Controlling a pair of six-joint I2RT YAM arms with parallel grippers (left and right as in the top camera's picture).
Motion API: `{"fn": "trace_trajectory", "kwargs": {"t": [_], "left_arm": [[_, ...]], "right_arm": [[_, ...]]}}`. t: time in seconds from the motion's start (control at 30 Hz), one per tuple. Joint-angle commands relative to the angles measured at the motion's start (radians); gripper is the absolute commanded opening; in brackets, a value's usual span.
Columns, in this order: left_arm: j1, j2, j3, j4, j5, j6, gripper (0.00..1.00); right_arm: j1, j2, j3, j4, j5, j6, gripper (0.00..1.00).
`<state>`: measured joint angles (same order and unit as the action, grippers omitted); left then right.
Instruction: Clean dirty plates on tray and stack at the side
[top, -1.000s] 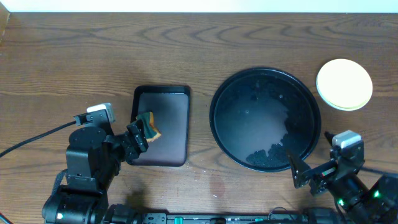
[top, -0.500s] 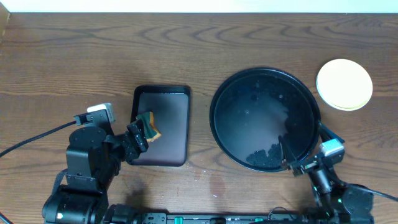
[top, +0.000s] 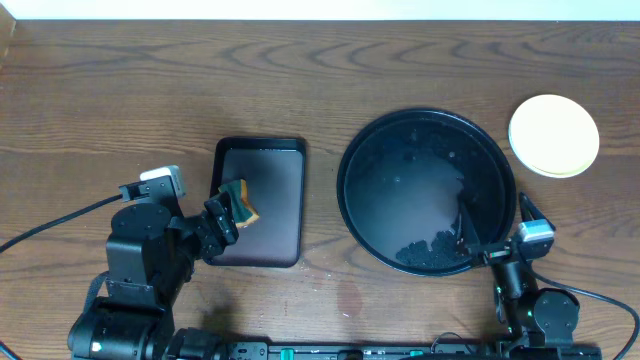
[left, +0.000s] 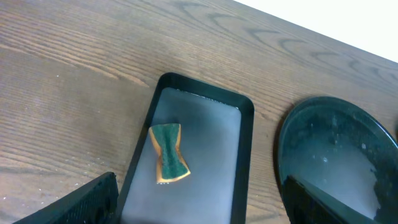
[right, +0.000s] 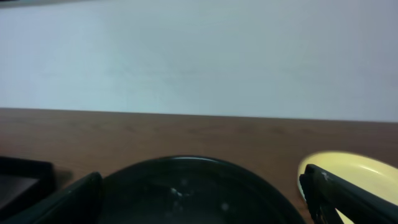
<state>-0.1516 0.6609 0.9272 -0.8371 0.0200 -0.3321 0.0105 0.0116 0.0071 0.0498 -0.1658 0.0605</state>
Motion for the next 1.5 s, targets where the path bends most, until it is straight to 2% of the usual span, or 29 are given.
{"fn": "trace_trajectory", "kwargs": {"t": [0.0,0.03,0.13,1.27,1.47], "left_arm": [[0.002,-0.002,0.005,0.000,-0.005,0.014,0.85],[0.002,-0.002,0.005,0.000,-0.005,0.014,0.85],[0.002,-0.002,0.005,0.000,-0.005,0.014,0.85],[0.002,-0.001,0.005,-0.001,-0.005,0.014,0.85],[0.003,-0.002,0.004,-0.045,-0.039,0.040,0.85]], "right_arm": [[-0.002,-0.007,-0.002,-0.086,0.116,0.013,0.99],[-0.002,-0.007,-0.002,-0.135,0.134,0.013,0.99],[-0.002,-0.006,-0.001,-0.127,0.142,-0.042,0.99],[-0.002,-0.006,-0.001,-0.124,0.139,-0.043,0.99],[-0.002,-0.006,-0.001,-0.124,0.139,-0.043,0.99]]}}
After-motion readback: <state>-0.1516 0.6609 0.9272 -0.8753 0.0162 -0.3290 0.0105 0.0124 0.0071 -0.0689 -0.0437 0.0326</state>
